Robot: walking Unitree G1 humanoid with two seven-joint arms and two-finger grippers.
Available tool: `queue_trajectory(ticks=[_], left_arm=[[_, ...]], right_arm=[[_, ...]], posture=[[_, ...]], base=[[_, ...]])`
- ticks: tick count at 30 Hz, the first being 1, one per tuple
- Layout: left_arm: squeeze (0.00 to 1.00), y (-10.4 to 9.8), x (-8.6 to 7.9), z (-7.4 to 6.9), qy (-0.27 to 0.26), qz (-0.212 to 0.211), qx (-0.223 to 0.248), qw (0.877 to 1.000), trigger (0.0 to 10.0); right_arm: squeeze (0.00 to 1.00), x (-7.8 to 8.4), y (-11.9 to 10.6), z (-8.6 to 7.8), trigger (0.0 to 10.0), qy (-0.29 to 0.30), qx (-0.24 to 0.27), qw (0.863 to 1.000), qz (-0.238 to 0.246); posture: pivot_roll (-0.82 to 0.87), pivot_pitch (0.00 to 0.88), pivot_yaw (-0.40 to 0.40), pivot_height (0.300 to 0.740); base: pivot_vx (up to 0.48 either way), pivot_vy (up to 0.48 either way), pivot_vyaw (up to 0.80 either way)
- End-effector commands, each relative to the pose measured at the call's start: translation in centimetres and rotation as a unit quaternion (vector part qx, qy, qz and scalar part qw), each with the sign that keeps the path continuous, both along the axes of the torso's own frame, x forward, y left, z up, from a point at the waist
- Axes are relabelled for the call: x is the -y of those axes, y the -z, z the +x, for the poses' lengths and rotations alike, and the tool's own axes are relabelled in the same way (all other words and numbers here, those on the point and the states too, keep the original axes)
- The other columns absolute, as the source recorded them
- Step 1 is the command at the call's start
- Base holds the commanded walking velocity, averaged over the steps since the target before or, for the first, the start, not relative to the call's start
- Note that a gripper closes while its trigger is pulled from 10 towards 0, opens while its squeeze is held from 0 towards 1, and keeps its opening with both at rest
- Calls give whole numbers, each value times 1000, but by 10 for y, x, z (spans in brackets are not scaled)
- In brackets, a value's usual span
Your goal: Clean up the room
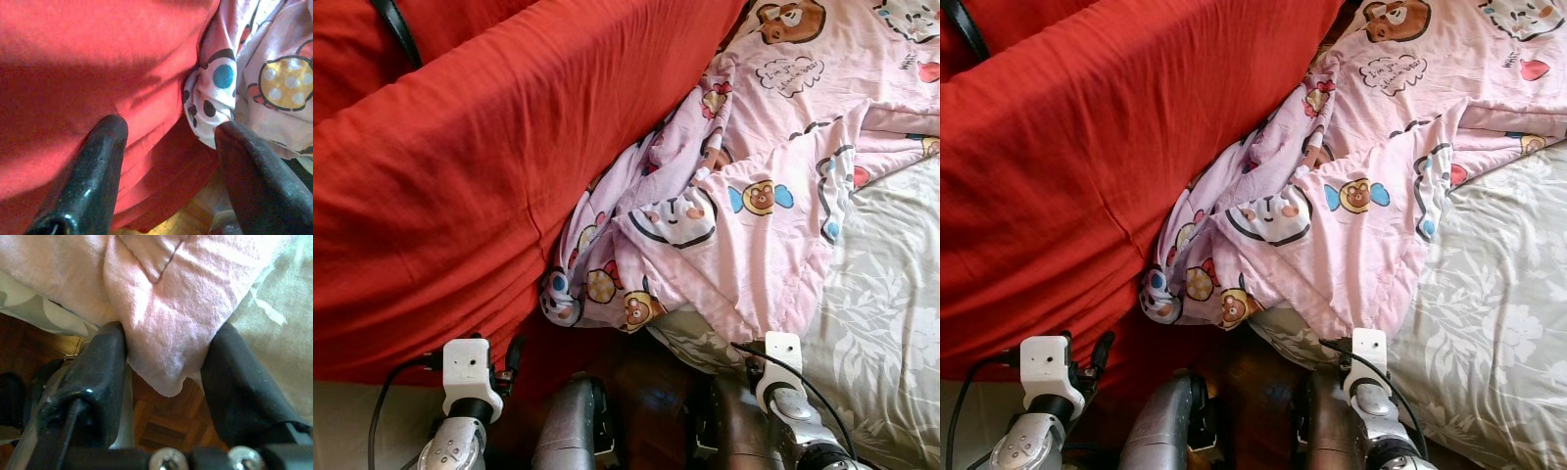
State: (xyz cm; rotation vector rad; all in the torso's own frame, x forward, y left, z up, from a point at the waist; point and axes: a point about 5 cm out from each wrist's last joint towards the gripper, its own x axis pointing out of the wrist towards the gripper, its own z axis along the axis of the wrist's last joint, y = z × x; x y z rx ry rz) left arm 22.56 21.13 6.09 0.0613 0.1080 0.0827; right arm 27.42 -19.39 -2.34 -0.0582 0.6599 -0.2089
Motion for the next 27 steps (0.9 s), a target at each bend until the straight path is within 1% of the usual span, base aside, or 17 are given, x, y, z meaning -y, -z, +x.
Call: queue_trajectory(ticks=[1,7,11,16,21,25,26,27], left_arm=[[0,12,-5,-8,-10,4,-30,1000,10000],[0,13,-1,-1,-6,3,-26,1000,10000],[0,16,1,4,-6,0,-28,1000,10000],[0,20,4,8,-3,2,-30,1000,10000],[0,24,3,13,-7,1,-30,1000,10000],[0,39,3,11,-14,-3,-50,999,10000],[0,39,3,11,-14,-3,-50,999,10000],[0,43,2,10,-18,-4,-58,998,10000]], right_arm=[[0,-7,8,-8,0,-10,-18,1000,6],[0,-8,7,-7,0,-17,-17,1000,5],[0,-8,5,-5,0,-22,-5,1000,8],[0,-5,6,-7,0,-20,2,1000,13],[0,-2,7,-11,0,-14,21,999,25],[0,9,3,-14,0,10,60,997,41],[0,9,3,-14,0,10,60,997,41],[0,11,3,-14,0,14,67,997,39]], posture=[[135,356,91,645],[112,324,78,645],[93,304,68,645],[74,275,51,645],[51,259,41,645],[20,232,30,645],[20,232,30,645],[9,219,24,645]], base=[[0,0,0],[0,0,0],[0,0,0],[0,0,0],[0,0,0],[0,0,0],[0,0,0],[0,0,0]])
